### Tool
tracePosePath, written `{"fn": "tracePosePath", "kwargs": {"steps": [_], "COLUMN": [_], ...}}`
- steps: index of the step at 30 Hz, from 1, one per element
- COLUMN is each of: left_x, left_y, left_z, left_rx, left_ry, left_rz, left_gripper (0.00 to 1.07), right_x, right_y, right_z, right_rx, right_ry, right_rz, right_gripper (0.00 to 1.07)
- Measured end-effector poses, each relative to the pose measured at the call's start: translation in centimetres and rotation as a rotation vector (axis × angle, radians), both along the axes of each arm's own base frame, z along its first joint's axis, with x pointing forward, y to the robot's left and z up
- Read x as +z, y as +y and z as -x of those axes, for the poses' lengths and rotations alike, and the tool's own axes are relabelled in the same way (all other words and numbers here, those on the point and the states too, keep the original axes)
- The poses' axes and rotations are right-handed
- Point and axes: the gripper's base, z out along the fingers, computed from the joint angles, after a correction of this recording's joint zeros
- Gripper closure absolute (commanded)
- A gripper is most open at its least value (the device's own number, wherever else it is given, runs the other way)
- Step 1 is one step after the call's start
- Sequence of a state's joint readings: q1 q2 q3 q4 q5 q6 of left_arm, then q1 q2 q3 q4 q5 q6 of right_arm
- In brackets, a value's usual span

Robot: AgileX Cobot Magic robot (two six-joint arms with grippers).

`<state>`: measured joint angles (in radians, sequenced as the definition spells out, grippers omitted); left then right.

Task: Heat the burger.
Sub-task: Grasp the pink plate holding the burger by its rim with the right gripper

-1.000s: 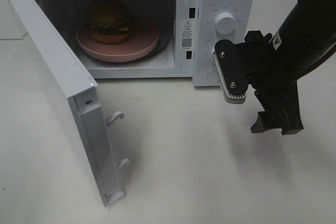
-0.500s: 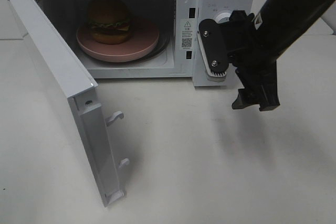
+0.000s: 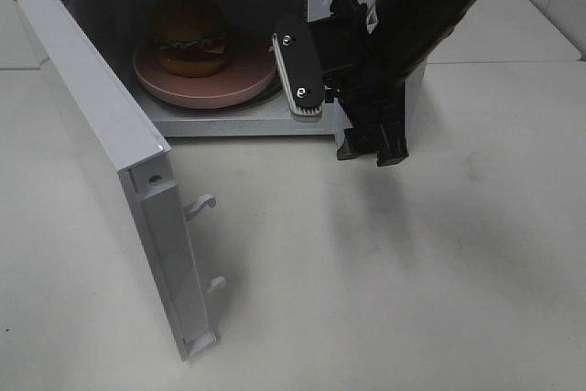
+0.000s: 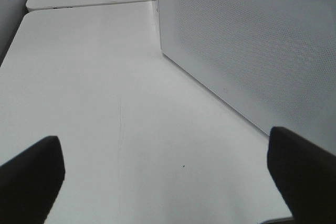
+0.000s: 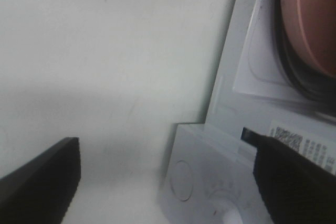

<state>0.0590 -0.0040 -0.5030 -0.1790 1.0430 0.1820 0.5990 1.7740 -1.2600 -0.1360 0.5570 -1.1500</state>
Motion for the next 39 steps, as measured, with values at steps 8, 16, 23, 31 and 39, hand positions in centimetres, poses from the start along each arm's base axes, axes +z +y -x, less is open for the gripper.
{"fn": "tracePosePath", "kwargs": {"steps": [8, 16, 23, 31, 39], "left_x": [0.0, 0.0, 0.0, 0.0, 0.0], "left_y": [0.0, 0.0, 0.0, 0.0, 0.0], "left_z": [0.0, 0.0, 0.0, 0.0, 0.0], "left_rx": [0.000, 0.000, 0.000, 0.000, 0.000], "left_ry": [0.000, 0.000, 0.000, 0.000, 0.000], "left_rz": [0.000, 0.000, 0.000, 0.000, 0.000], "left_gripper": [0.06, 0.06, 0.06, 0.06, 0.06], "right_x": [-0.1, -0.8, -2.0, -3.7, -6.0], "right_y": [2.3, 3.4, 5.5, 6.8, 8.3], "right_z": [-1.1, -2.7, -4.0, -5.6, -8.0], "right_rx": [0.042, 0.050, 0.074, 0.079, 0.072], "right_ry": [-0.064, -0.091, -0.118, -0.116, -0.118], "right_rz": [-0.042, -0.058, -0.080, -0.080, -0.081], "right_gripper": [0.23, 0.24, 0.24, 0.24, 0.25]}}
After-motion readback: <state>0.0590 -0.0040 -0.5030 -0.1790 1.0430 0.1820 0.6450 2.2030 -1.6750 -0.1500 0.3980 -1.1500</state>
